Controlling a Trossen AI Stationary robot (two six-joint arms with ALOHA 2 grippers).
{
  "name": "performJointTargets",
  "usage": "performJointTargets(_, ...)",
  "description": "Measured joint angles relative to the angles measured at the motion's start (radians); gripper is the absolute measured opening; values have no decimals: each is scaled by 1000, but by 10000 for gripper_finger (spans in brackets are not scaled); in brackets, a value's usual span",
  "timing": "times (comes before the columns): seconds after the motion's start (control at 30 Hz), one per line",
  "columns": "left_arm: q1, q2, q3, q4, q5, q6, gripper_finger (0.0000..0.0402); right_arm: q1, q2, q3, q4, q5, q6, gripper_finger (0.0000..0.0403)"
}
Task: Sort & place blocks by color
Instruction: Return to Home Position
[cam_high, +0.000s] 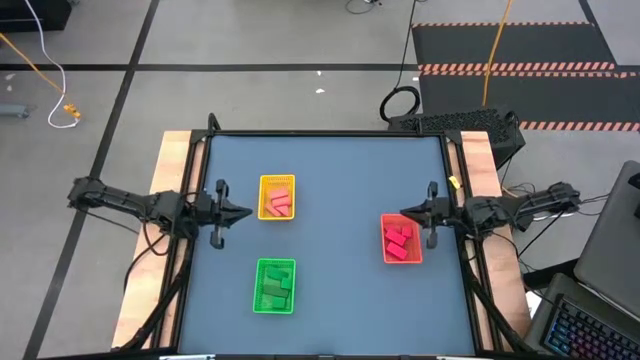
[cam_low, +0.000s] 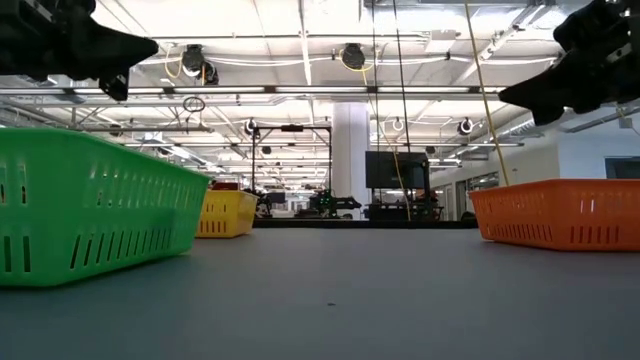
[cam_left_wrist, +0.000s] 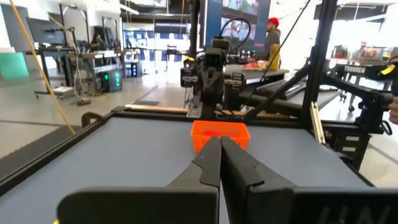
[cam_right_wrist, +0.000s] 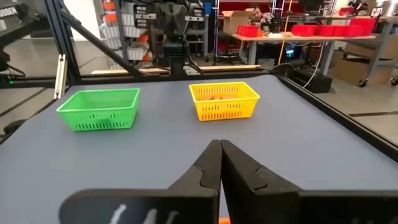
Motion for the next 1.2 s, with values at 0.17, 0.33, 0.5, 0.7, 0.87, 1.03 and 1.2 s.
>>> performJointTargets(0.17, 0, -55, -2, -86, 0, -27, 1, 0, -79, 0, -74, 0, 2, 0)
performJointTargets(0.33, 0, -98, -2, -135, 0, -46, 1, 0, -145, 0, -156, -2, 5, 0)
performJointTargets(0.5, 0, -133, -1, -176, 0, -57, 1, 0, -144, -9, -127, -28, 2, 0)
performJointTargets(0.7, 0, -160, -1, -182, 115, -28, 1, 0, -144, -94, 113, -189, -70, 0)
performJointTargets(0.87, -1, -159, 0, -195, 233, 31, 1, -8, -136, -118, 190, -244, -118, 0)
performJointTargets(1.03, -1, -167, -1, -222, 233, 87, 1, -25, -137, -119, 119, -230, -120, 0)
performJointTargets(1.2, 3, -209, -83, -144, 235, 155, 1, -54, -138, -120, 110, -232, -113, 0)
